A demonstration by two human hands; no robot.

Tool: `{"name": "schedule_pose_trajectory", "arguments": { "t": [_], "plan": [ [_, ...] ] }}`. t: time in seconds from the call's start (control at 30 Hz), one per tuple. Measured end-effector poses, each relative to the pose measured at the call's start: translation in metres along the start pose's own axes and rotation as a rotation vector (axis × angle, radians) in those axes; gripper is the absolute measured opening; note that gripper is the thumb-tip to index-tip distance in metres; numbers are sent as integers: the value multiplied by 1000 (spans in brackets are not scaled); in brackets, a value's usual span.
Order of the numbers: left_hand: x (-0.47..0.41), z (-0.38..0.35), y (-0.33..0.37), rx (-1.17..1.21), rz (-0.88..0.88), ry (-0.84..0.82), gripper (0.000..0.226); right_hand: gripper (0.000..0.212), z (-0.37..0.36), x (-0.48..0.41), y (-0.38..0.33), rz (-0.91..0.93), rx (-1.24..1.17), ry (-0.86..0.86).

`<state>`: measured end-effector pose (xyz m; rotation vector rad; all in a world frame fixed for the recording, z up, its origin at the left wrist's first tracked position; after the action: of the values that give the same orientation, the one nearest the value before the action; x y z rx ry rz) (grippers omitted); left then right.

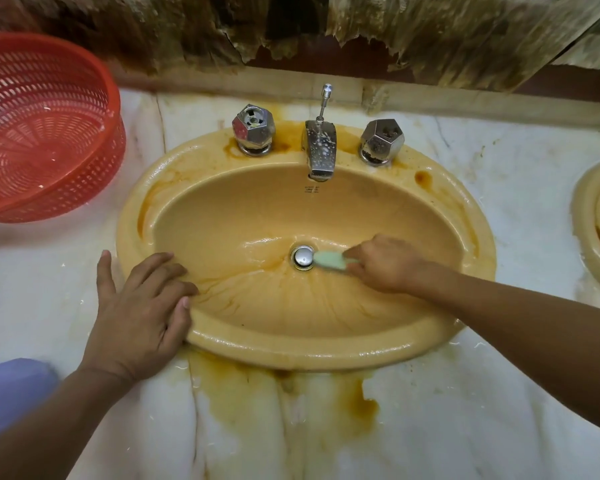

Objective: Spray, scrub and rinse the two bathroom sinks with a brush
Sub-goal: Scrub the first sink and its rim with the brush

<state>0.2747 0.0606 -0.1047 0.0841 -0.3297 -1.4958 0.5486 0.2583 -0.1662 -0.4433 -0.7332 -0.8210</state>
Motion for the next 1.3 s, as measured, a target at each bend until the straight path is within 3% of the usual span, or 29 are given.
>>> {"name": "schedule_pose_trajectory", "arguments": {
  "t": [0.1, 0.2, 0.27, 0.4, 0.53, 0.57, 0.7, 0.73, 0.87, 0.97, 1.03, 1.1, 1.2, 1.23, 1.3],
  "plan": [
    [0, 1, -1, 23, 10, 19, 42, 29, -23, 7, 5, 84, -151, -213],
    [0, -1, -2, 34, -1, 25, 43, 37, 1, 1, 29, -68, -82, -28],
    [0, -1, -3, 31, -7, 28, 43, 35, 1, -1, 14, -54, -16, 14],
    [0, -1, -3, 40, -15, 34, 41, 26, -23, 16, -15, 165, -114, -267],
    [0, -2, -3, 43, -9, 28, 42, 27, 19, 9, 32, -88, 43, 23],
    [0, -2, -4, 44, -8, 27, 42, 26, 14, 10, 26, -79, 34, 38],
    [0, -3, -5, 48, -1, 21, 42, 22, -27, 32, -12, 146, -229, -340],
    [0, -4, -5, 48, -2, 21, 42, 21, -19, 33, -2, 129, -170, -355],
    [0, -3, -5, 49, -6, 28, 42, 28, 19, 31, 40, -117, 107, -111],
    [0, -2, -4, 57, -2, 23, 43, 27, -9, 43, -2, 56, 28, -314],
    [0, -2, -4, 61, 0, 18, 43, 21, -10, 52, 3, 75, -77, -457],
    [0, -2, -4, 64, -1, 20, 43, 18, 10, 47, 29, -22, -24, -390],
    [0, -2, -4, 64, 0, 22, 43, 27, 17, 39, 36, -114, 125, -150],
    [0, -1, -4, 62, -1, 25, 43, 28, 6, 37, 21, -61, 97, -166],
    [0, -1, -3, 56, -4, 32, 43, 22, -19, 41, -4, 67, -129, -358]
  ]
}}
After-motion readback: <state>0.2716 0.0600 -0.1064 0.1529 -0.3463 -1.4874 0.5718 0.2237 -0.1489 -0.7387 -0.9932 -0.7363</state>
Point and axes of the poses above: each hand's wrist, its own x-axis away from the middle knuckle, its own z-axis out of the back of the hand, y = z × x, the point moved 9 cm from there along -x, towards the middle knuckle, and after that the axes turned 13 degrees about -y, right-handed, at the moved point
